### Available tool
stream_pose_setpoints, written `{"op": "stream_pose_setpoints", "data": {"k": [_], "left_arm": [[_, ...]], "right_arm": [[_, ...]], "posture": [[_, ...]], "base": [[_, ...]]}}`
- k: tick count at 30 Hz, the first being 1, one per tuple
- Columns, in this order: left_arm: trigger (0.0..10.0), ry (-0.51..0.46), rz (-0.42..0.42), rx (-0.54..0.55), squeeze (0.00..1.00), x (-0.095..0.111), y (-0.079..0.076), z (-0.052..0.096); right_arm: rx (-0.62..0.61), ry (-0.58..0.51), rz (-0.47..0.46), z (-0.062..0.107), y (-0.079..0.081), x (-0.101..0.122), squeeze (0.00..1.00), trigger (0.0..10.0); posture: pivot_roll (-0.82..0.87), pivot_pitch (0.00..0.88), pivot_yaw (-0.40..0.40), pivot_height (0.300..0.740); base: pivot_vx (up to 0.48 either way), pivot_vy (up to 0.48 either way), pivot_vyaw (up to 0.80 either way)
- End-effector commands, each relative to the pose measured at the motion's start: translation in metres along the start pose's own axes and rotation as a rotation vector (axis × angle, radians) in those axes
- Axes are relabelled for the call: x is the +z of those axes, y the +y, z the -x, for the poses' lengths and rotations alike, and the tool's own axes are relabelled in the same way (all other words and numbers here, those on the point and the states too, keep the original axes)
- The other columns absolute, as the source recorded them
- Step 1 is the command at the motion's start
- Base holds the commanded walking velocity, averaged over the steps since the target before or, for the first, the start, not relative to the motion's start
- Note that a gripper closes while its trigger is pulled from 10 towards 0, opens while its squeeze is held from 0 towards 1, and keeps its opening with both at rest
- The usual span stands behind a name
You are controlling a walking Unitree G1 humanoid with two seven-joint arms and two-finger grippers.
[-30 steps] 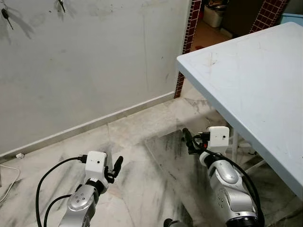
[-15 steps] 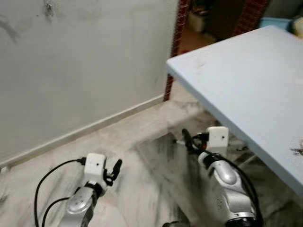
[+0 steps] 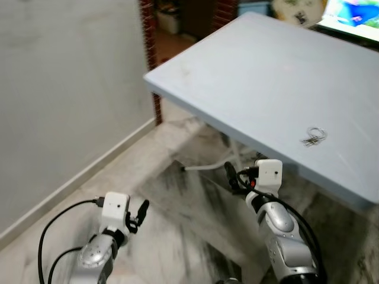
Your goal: Hang keys on a hook
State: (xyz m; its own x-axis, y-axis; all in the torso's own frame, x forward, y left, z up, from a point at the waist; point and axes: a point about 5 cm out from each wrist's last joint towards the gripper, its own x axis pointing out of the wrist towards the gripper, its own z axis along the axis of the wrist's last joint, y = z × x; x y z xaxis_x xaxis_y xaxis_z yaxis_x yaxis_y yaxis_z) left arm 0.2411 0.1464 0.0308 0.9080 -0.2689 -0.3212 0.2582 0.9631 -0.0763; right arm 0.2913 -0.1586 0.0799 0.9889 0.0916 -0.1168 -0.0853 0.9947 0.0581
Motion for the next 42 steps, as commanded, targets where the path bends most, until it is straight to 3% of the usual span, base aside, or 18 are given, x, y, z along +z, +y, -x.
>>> {"op": "stream_pose_setpoints", "data": {"k": [1, 26, 32, 37, 42], "left_arm": [[10.0, 0.032, -0.016, 0.023, 0.00, -0.006, 0.010, 0.006], [10.0, 0.005, -0.021, 0.025, 0.00, -0.002, 0.007, 0.003], [10.0, 0.007, -0.038, 0.064, 0.00, -0.005, 0.013, 0.001], [10.0, 0.027, -0.041, 0.057, 0.00, -0.011, 0.012, 0.003], [10.0, -0.007, -0.030, 0.024, 0.00, -0.003, 0.006, 0.000]], "right_arm": [[0.027, -0.003, -0.014, -0.001, 0.010, 0.000, 0.00, 10.0], [0.016, -0.050, 0.009, 0.008, 0.010, 0.012, 0.00, 10.0], [0.011, -0.129, 0.075, 0.009, 0.015, 0.028, 0.00, 10.0], [0.008, -0.181, 0.074, 0.007, 0.019, 0.043, 0.00, 10.0], [-0.002, -0.213, 0.072, 0.001, 0.016, 0.058, 0.00, 10.0]], "posture": [[0.03, 0.137, 0.034, 0.740], [0.01, 0.152, 0.042, 0.740], [0.00, 0.154, 0.046, 0.740], [0.00, 0.168, 0.054, 0.740], [0.00, 0.175, 0.059, 0.740]], "base": [[0.000, 0.000, -0.77], [0.000, 0.000, -0.77], [0.000, 0.000, 0.00], [0.000, 0.000, 0.00], [0.000, 0.000, 0.00]]}}
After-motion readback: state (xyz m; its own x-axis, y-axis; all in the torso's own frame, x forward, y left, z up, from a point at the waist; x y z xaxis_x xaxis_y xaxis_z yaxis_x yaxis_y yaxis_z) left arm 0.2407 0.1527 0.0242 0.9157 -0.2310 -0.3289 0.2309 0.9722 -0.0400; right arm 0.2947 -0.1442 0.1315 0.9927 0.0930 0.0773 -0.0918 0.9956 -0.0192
